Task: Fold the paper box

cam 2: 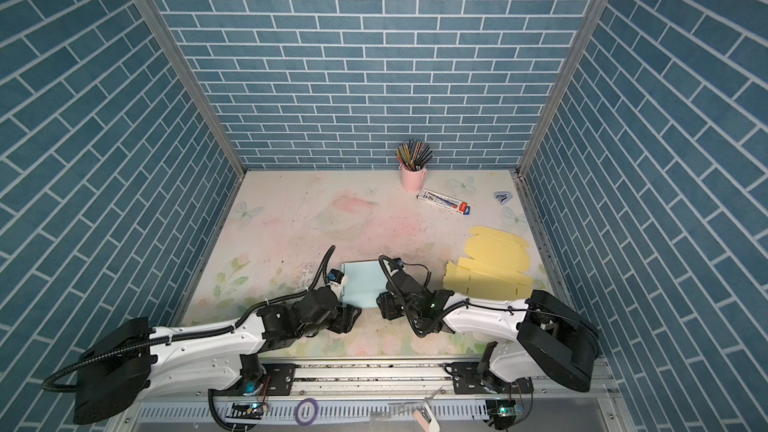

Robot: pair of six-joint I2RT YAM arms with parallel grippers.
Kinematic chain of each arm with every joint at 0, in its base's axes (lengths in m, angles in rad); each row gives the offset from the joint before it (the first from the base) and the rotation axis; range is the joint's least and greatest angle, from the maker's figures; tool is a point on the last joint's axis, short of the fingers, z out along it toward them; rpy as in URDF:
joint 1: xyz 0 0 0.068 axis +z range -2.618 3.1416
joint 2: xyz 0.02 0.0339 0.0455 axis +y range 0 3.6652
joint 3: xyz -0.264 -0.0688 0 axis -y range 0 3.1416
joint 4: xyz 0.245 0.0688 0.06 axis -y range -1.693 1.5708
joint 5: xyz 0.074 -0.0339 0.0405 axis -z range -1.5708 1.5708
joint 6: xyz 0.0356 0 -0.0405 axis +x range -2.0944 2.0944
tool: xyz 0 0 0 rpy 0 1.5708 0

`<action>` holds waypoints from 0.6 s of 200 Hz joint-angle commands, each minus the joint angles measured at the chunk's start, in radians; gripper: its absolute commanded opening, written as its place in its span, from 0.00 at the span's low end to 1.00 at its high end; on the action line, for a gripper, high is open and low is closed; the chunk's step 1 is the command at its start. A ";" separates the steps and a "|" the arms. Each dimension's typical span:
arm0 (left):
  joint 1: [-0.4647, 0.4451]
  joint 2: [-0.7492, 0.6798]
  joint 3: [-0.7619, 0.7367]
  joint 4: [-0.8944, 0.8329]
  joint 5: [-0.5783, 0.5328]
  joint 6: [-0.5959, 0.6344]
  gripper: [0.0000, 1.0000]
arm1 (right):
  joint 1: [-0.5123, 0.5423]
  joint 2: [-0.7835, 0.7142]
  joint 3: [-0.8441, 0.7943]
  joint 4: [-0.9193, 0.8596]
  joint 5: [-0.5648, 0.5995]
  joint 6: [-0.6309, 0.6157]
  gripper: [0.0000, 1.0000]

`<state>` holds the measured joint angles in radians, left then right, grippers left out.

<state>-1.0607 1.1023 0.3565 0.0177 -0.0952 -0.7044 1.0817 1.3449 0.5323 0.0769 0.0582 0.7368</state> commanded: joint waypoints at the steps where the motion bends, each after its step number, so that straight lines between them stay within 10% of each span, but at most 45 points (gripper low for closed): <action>1: -0.004 -0.021 -0.023 0.042 0.010 -0.029 0.73 | 0.004 0.007 -0.014 0.045 -0.025 0.047 0.60; 120: -0.004 -0.002 -0.021 0.064 -0.014 -0.024 0.61 | 0.005 0.028 0.002 0.001 0.031 0.029 0.56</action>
<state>-1.0607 1.0832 0.3355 0.0399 -0.0914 -0.7258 1.0817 1.3582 0.5262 0.0898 0.0746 0.7372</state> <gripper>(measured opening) 0.631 0.563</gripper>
